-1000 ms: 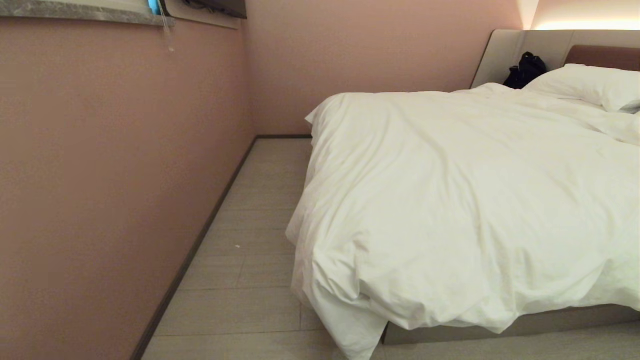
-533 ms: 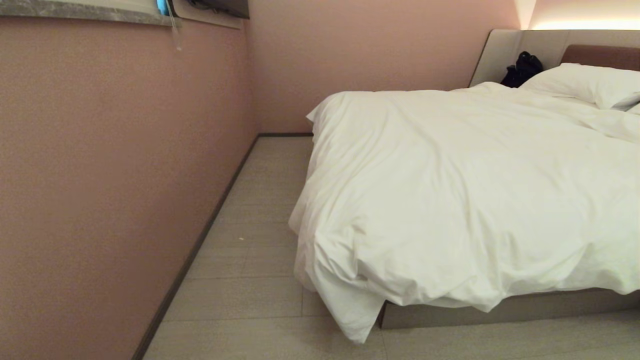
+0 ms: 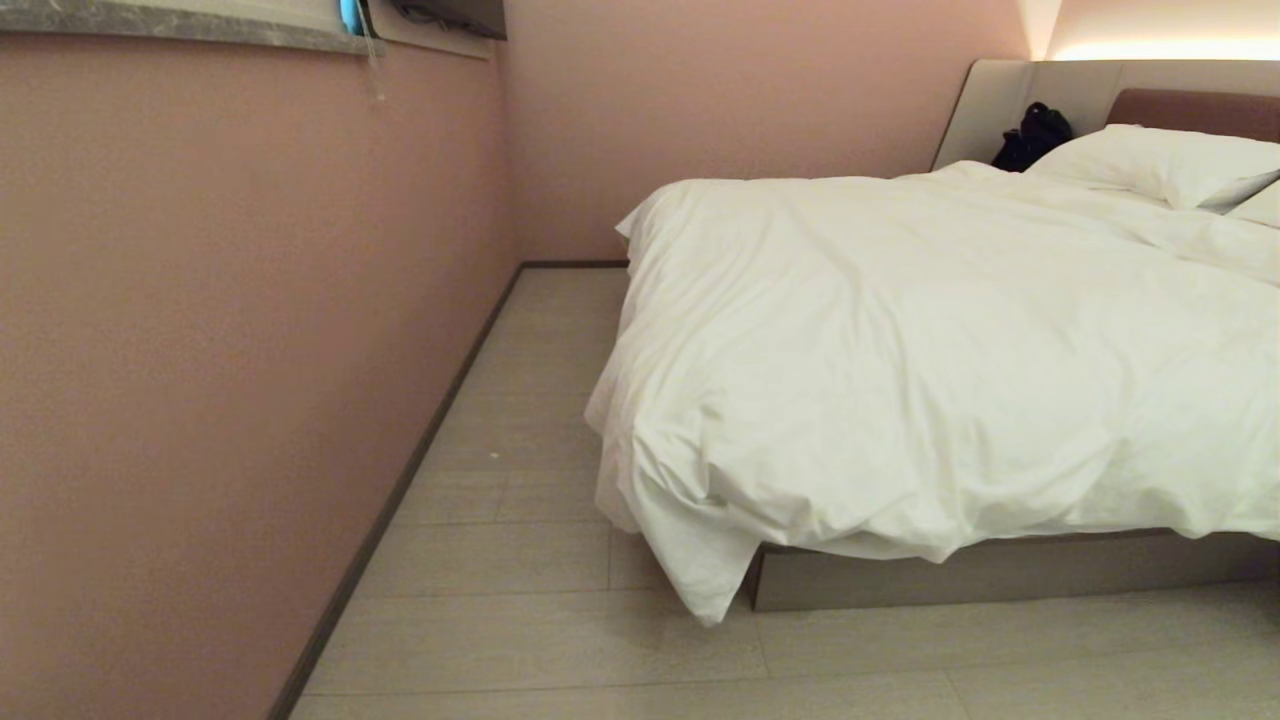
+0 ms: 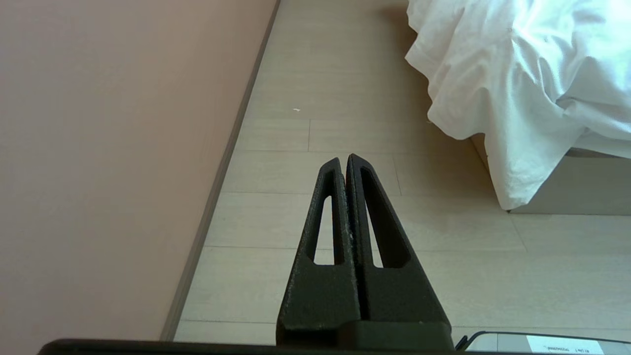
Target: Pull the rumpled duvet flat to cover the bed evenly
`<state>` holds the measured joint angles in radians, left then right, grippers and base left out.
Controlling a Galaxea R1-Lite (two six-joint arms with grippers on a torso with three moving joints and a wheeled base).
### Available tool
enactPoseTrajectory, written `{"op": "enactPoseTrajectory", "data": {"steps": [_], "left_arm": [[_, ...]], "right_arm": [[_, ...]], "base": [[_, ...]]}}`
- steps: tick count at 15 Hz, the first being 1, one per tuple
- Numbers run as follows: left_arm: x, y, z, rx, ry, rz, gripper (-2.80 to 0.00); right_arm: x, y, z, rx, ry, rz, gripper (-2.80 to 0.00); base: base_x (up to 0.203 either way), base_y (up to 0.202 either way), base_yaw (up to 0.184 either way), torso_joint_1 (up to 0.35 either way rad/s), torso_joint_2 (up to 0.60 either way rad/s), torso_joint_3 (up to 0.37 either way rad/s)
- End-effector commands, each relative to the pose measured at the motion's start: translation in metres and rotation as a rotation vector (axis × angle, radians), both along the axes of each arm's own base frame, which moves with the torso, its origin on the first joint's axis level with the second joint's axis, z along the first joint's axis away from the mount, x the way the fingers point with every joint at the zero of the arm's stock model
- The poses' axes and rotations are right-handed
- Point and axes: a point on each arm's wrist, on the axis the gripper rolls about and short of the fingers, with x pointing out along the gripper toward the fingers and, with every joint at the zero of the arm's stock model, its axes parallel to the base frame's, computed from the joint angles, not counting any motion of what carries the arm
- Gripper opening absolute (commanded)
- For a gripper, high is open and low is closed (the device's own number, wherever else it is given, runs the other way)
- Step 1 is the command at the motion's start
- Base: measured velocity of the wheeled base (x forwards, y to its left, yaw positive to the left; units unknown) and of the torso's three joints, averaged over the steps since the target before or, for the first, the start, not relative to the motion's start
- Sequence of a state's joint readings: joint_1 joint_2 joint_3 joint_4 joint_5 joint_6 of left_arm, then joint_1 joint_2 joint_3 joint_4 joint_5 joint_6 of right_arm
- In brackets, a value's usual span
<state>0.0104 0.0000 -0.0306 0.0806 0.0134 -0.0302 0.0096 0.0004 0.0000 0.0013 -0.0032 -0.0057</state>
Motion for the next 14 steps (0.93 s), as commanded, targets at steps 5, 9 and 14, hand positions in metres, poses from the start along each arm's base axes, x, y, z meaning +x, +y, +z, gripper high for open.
{"op": "enactPoseTrajectory", "data": {"steps": [5, 9, 14], "left_arm": [[0.0, 0.0, -0.0001, -0.002, 0.001, 0.001, -2.8], [0.0, 0.0, -0.0001, -0.002, 0.001, 0.001, -2.8], [0.0, 0.0, -0.0001, -0.002, 0.001, 0.001, -2.8]], "right_arm": [[0.0, 0.0, 0.0001, 0.0, -0.002, 0.0, -2.8], [0.0, 0.0, 0.0001, 0.0, -0.002, 0.001, -2.8], [0.0, 0.0, 0.0, 0.0, 0.0, 0.0, -2.8]], "base": [[0.0, 0.0, 0.0, 0.0, 0.0, 0.0], [0.0, 0.0, 0.0, 0.0, 0.0, 0.0], [0.0, 0.0, 0.0, 0.0, 0.0, 0.0]]}}
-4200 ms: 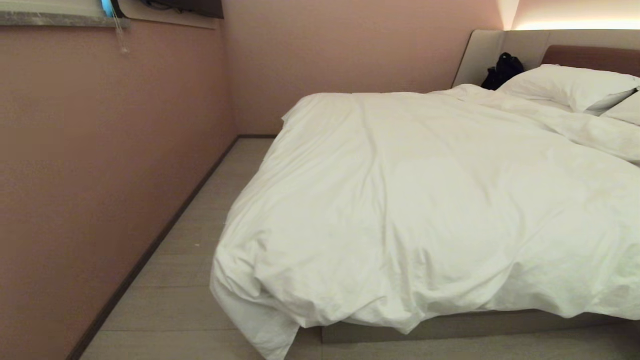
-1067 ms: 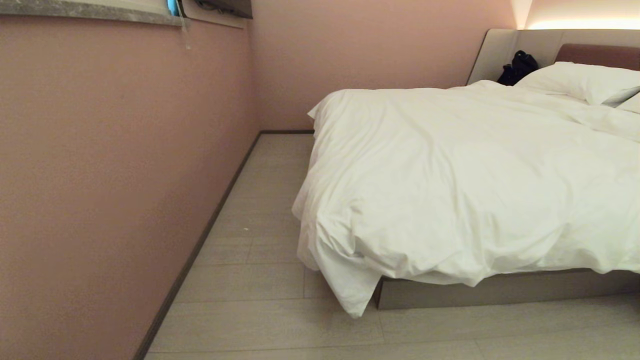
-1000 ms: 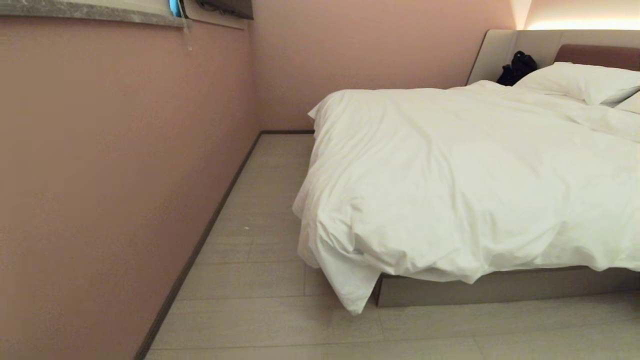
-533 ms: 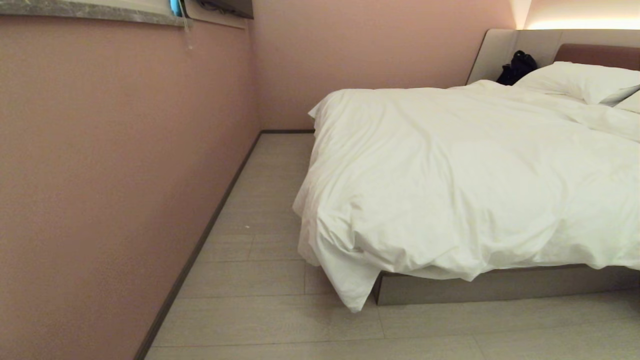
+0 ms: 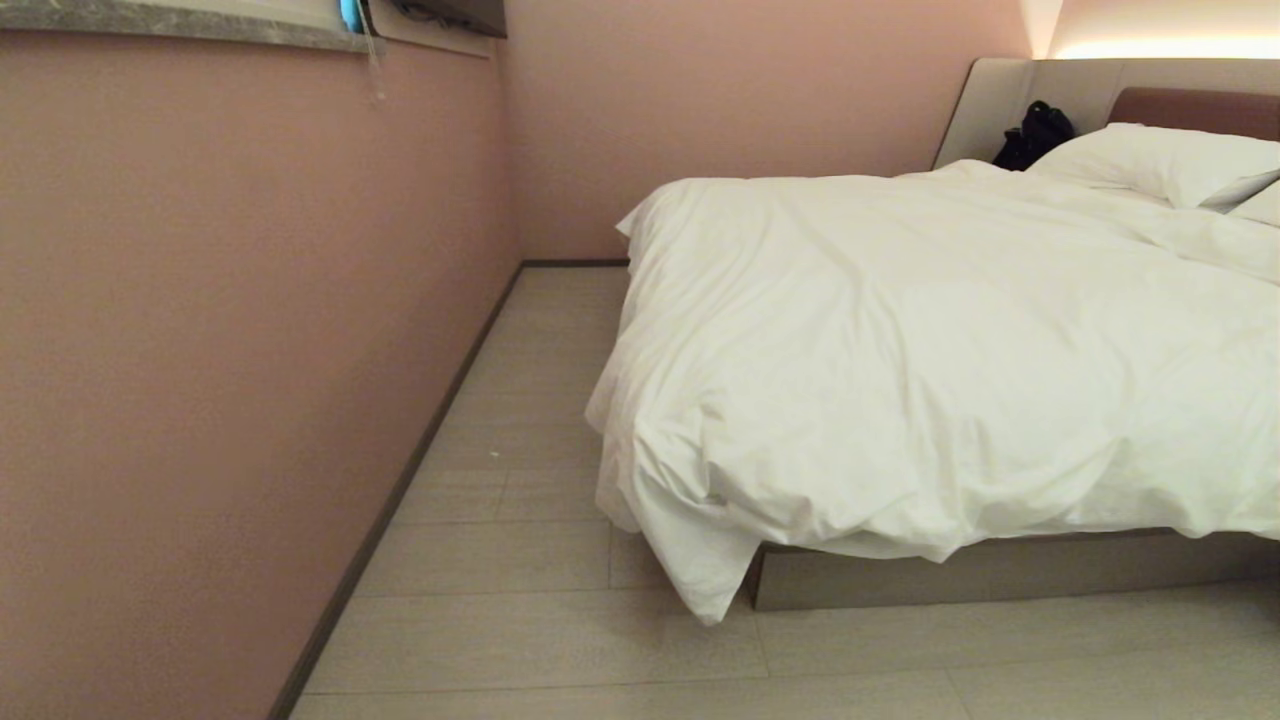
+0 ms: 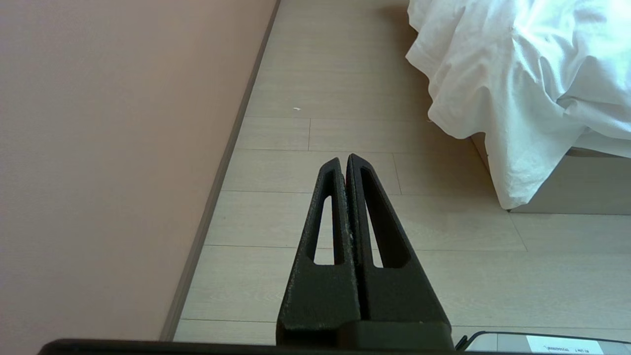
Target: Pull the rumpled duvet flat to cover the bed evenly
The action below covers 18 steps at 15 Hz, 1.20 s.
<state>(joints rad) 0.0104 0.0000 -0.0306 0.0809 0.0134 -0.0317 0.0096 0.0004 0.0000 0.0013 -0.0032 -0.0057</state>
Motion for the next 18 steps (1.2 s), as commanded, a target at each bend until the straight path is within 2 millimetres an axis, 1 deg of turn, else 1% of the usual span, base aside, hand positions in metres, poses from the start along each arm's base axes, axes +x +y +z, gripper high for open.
{"op": "enactPoseTrajectory", "data": {"steps": [1, 18], "left_arm": [[0.0, 0.0, 0.0, 0.0, 0.0, 0.001, -2.8], [0.0, 0.0, 0.0, 0.0, 0.0, 0.001, -2.8]], "right_arm": [[0.0, 0.0, 0.0, 0.0, 0.0, 0.0, -2.8], [0.0, 0.0, 0.0, 0.0, 0.0, 0.001, -2.8]], "base": [[0.0, 0.0, 0.0, 0.0, 0.0, 0.0], [0.0, 0.0, 0.0, 0.0, 0.0, 0.0]]}}
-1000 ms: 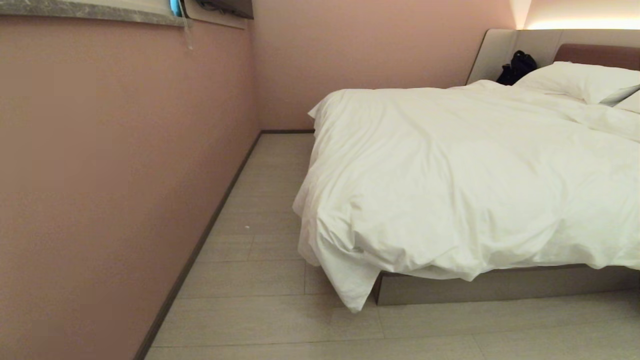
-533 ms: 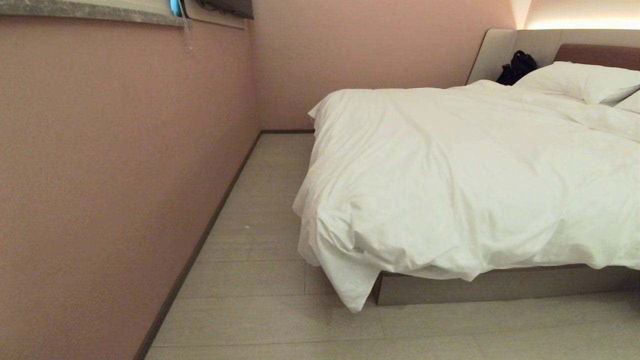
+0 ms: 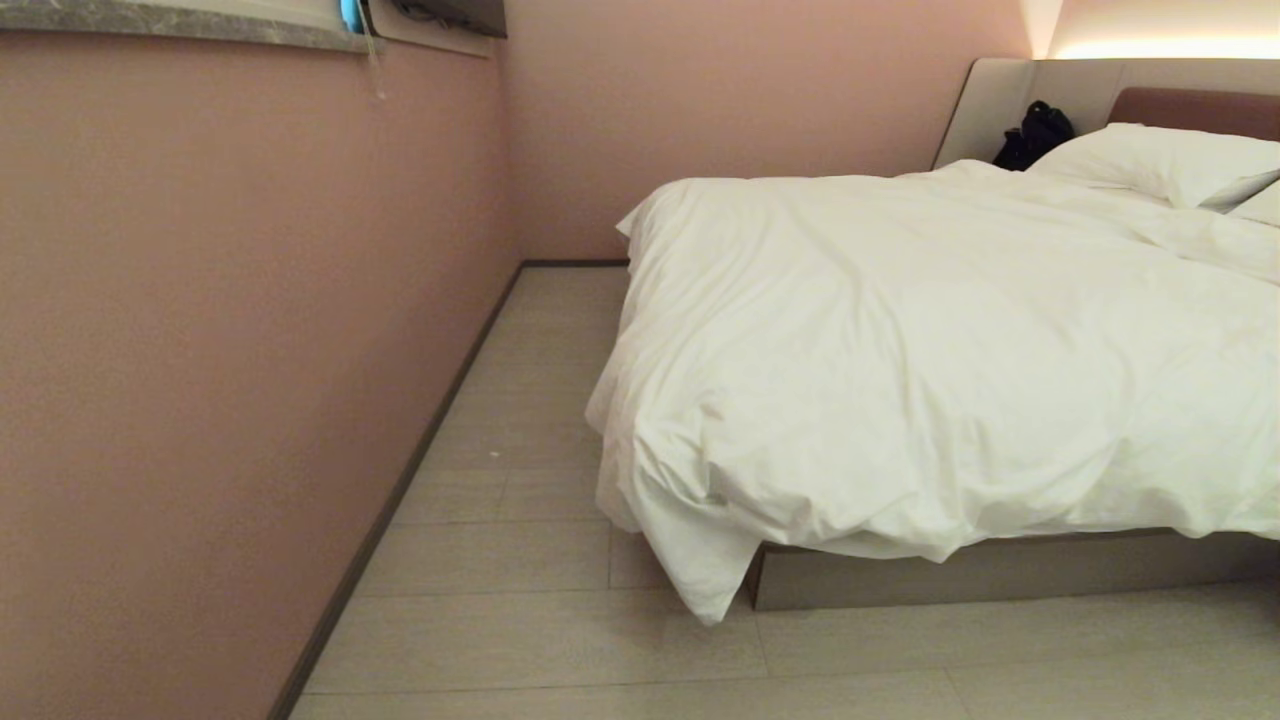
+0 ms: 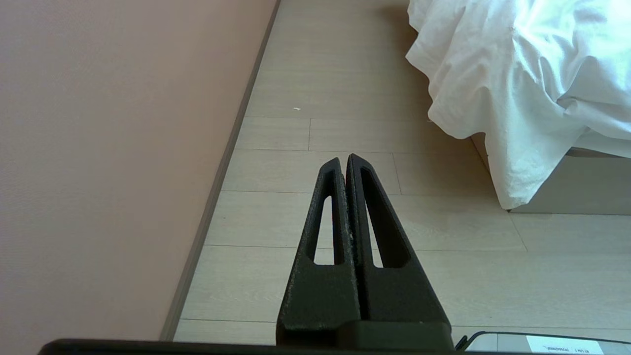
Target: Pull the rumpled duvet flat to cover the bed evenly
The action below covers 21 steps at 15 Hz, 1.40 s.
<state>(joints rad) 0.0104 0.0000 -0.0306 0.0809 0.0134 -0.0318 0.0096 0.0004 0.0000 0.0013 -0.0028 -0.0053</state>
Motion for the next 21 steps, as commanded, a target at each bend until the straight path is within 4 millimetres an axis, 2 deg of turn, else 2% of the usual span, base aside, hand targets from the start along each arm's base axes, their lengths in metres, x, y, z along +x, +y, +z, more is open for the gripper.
{"op": "enactPoseTrajectory", "data": {"steps": [1, 21], "left_arm": [[0.0, 0.0, 0.0, 0.001, 0.0, 0.001, -2.8], [0.0, 0.0, 0.0, 0.0, 0.0, 0.001, -2.8]], "right_arm": [[0.0, 0.0, 0.0, -0.001, 0.0, 0.001, -2.8], [0.0, 0.0, 0.0001, 0.01, -0.002, 0.001, -2.8]], "base": [[0.0, 0.0, 0.0, 0.0, 0.0, 0.0], [0.0, 0.0, 0.0, 0.0, 0.0, 0.0]]}}
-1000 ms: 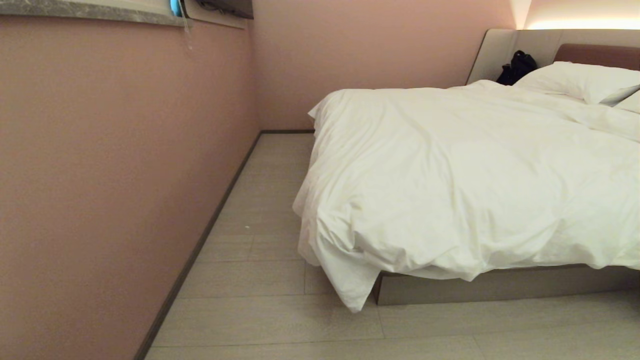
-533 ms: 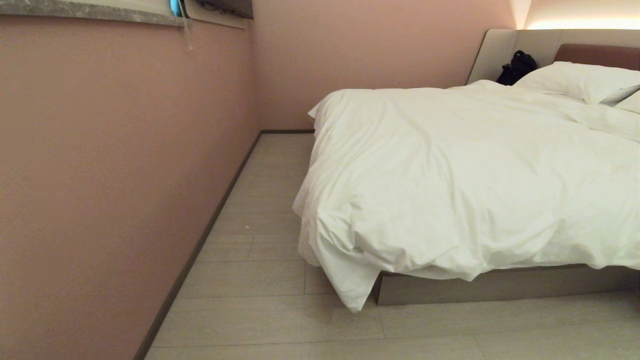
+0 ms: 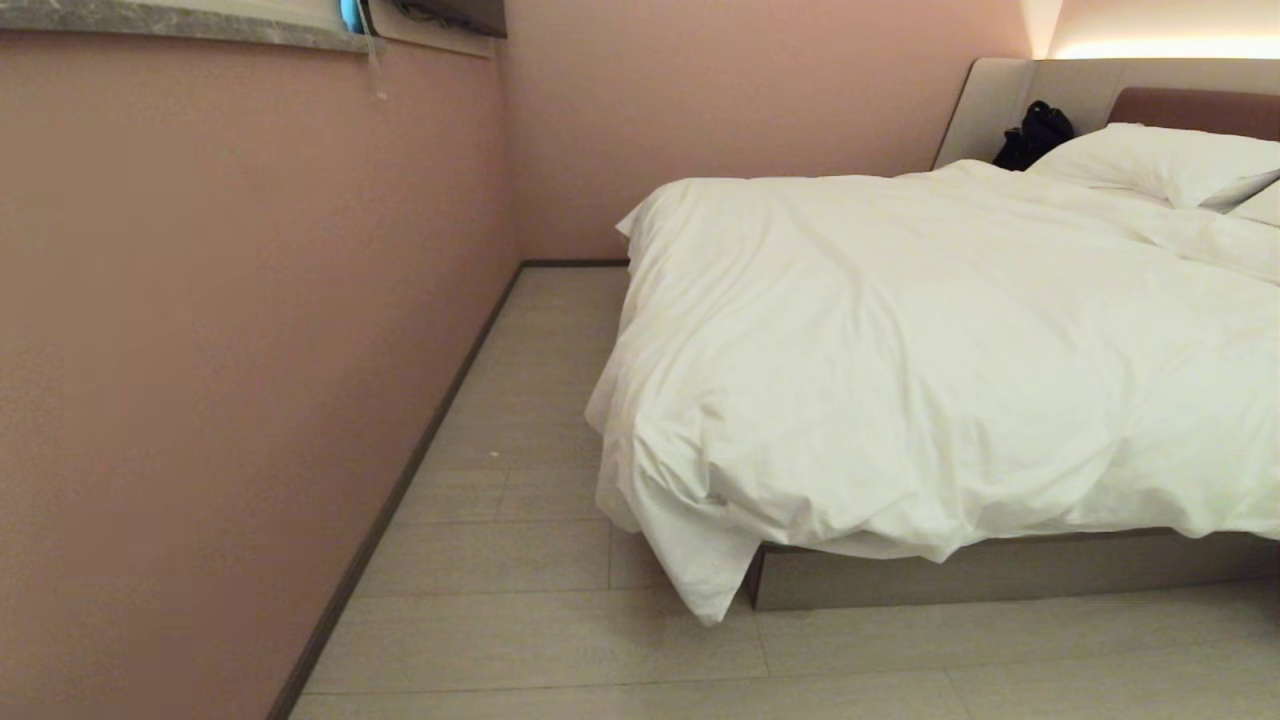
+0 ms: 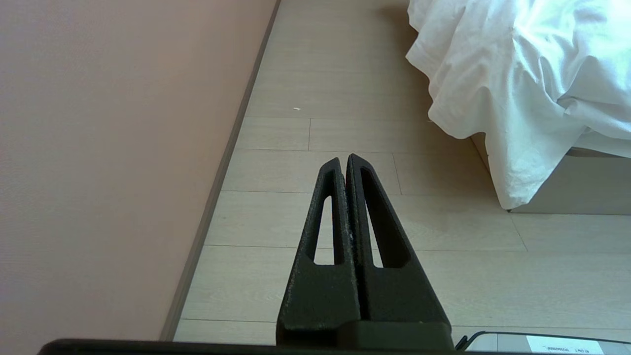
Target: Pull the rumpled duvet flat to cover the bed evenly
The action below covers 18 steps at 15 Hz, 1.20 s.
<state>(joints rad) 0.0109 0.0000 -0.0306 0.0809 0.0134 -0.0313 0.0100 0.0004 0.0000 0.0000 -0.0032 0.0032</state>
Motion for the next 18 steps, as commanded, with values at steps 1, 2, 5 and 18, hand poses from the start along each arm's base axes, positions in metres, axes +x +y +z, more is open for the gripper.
{"op": "enactPoseTrajectory", "data": {"steps": [1, 2, 5, 18], "left_arm": [[0.0, 0.0, 0.0, -0.001, 0.0, 0.0, -2.8], [0.0, 0.0, 0.0, -0.001, 0.0, 0.0, -2.8], [0.0, 0.0, 0.0, -0.001, 0.0, 0.0, -2.8], [0.0, 0.0, 0.0, -0.001, 0.0, 0.0, -2.8]], "right_arm": [[0.0, 0.0, 0.0, 0.001, 0.0, 0.0, -2.8], [0.0, 0.0, 0.0, 0.001, 0.0, 0.0, -2.8], [0.0, 0.0, 0.0, 0.001, 0.0, 0.001, -2.8], [0.0, 0.0, 0.0, 0.001, 0.0, 0.001, -2.8]], "base": [[0.0, 0.0, 0.0, 0.0, 0.0, 0.0], [0.0, 0.0, 0.0, 0.0, 0.0, 0.0], [0.0, 0.0, 0.0, 0.0, 0.0, 0.0], [0.0, 0.0, 0.0, 0.0, 0.0, 0.0]]}}
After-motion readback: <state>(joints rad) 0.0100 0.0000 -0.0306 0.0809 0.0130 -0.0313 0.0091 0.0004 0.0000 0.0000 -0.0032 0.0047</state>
